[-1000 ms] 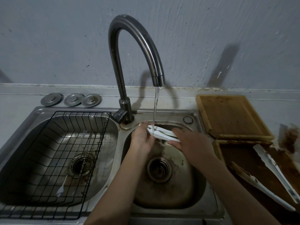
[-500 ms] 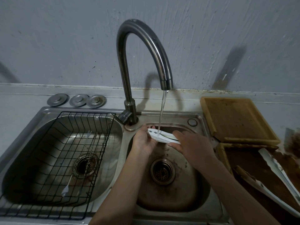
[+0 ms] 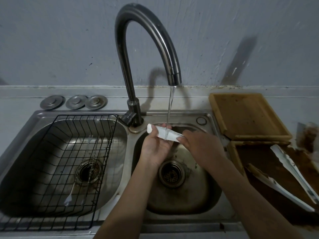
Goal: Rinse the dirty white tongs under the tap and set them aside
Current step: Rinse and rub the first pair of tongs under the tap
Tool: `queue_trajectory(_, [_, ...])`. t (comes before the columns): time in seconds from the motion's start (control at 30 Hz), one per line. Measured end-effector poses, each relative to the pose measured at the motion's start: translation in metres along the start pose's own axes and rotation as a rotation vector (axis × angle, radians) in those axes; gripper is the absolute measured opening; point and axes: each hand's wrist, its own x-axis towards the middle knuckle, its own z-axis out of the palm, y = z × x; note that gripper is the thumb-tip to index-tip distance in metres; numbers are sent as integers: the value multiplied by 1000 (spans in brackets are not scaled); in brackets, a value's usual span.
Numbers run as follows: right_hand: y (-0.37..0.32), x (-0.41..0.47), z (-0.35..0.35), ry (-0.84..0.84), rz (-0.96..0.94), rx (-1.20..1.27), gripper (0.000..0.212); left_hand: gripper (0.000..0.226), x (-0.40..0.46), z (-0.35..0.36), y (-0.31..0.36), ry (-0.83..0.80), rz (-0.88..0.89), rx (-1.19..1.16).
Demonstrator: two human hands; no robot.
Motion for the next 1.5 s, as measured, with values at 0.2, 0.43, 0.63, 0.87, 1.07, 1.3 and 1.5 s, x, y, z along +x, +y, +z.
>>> queue_trajectory(0.2, [-9, 4, 2, -19, -3, 243, 42, 14, 2, 6, -1, 96, 92, 137])
queue_trajectory(0.43, [-8, 9, -6, -293, 158, 670, 43, 36, 6, 10, 0, 82, 143, 69])
queue_trajectory(0.63, [-9, 16, -27, -143, 90, 786, 19, 42, 15, 8, 9, 282, 2, -57])
queue_trajectory(0.87, [-34, 34, -31, -145, -151, 141, 26, 32, 6, -5, -1, 278, -182, -205])
queue_trajectory(1.07, [-37, 38, -27, -115, -200, 110, 18, 20, -6, 3, 17, 153, -126, -106])
queue_trajectory(1.3, [-38, 19, 7, -44, -177, 201, 54, 32, -5, 20, 28, 183, -45, 251])
queue_trajectory(1.5, [-14, 15, 1, -286, 6, 706, 20, 26, -2, 14, 27, 82, -70, 246])
